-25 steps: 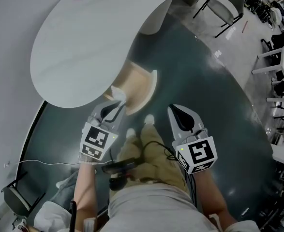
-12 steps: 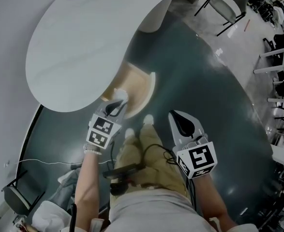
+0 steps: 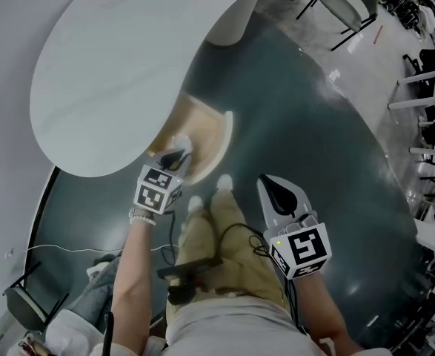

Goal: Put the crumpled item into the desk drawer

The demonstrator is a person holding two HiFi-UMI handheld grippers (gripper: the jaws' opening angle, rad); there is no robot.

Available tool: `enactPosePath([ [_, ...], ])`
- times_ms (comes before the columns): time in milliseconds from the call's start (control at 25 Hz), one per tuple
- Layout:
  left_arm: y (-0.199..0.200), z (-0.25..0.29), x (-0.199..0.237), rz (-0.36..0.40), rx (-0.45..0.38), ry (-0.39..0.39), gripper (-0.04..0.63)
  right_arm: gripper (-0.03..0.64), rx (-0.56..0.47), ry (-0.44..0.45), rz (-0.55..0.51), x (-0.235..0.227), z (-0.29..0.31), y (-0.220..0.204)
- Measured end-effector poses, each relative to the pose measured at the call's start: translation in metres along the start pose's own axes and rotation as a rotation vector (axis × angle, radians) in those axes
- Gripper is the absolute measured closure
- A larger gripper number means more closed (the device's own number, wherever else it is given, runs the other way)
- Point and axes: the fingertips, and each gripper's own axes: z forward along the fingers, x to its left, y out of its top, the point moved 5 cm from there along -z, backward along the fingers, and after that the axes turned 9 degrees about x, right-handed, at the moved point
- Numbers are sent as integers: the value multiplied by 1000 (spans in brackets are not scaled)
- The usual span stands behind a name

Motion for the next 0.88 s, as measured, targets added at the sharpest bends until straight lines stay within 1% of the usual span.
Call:
enactPosePath([
  [200, -10, 16, 9, -39, 45, 1, 537, 612, 7, -5, 22, -4, 0, -6],
  [400, -21, 29, 11, -71, 81, -32, 503, 612, 11, -11, 31, -5, 3, -17],
  [520, -22, 27, 8, -72, 81, -35, 491, 612, 11, -16, 32, -4, -1, -18],
  [720, -22, 23, 7, -54, 79, -43, 439, 612, -2, -12, 17, 2, -1, -16],
  [800, -22, 19, 9, -49, 72, -31, 437, 612, -5, -11, 9, 6, -1, -14],
  [840, -22, 17, 10, -44, 66, -21, 447, 612, -7, -10, 5, 7, 0, -13],
  [880, -21, 14, 11, -38, 57, -9, 488, 612, -9, -8, 0, 9, 0, -13],
])
